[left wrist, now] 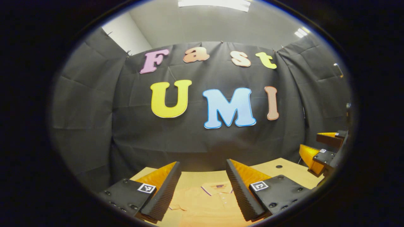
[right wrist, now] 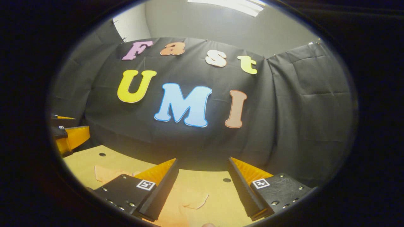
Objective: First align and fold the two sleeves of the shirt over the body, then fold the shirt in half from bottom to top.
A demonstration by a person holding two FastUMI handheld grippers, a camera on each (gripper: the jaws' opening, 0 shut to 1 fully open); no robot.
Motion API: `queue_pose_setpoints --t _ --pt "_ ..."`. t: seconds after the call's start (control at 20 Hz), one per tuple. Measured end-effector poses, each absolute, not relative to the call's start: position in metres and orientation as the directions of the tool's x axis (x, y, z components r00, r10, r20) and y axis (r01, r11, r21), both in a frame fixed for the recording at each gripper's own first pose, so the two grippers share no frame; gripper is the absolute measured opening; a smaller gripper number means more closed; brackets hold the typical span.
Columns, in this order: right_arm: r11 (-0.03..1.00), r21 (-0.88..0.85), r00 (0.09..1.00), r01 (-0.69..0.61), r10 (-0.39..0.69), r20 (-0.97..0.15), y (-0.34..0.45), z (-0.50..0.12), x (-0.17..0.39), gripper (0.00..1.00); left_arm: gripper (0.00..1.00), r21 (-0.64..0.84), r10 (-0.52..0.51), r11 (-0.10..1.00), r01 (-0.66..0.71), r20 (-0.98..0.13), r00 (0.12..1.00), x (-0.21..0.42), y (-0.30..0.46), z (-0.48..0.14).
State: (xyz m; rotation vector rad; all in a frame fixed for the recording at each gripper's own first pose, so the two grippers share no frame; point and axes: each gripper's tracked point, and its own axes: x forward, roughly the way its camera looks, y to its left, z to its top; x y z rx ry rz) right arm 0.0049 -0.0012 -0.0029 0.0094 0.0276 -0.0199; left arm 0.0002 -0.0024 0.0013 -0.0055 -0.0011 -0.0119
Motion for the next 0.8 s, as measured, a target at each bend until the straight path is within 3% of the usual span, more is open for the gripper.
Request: queue_pose_setpoints --t 0.45,0.6,0.65,0.8 --pt "0.999 0.035 0.98 0.005 0.002 -0.199 -0.007 -0.056 0.049 0.96 0.95 -0.009 0.035 0.999 -0.036 -0.04 0.999 0.002 0.003 -0.006" --pt "1.0 0.025 0.963 -0.01 0.016 -0.269 -0.007 -0.085 0.072 0.96 0.91 -0.019 0.07 0.997 -0.071 -0.07 0.995 0.005 0.007 -0.013" --pt "0.999 0.032 0.956 -0.017 0.025 -0.291 -0.006 -0.095 0.081 0.96 0.95 -0.028 0.078 0.996 -0.08 -0.077 0.994 0.007 0.009 -0.017" --pt "0.998 0.063 0.933 -0.031 0.051 -0.356 0.0 -0.133 0.107 0.96 0.95 -0.047 0.107 0.993 -0.112 -0.096 0.99 0.019 0.017 -0.028"
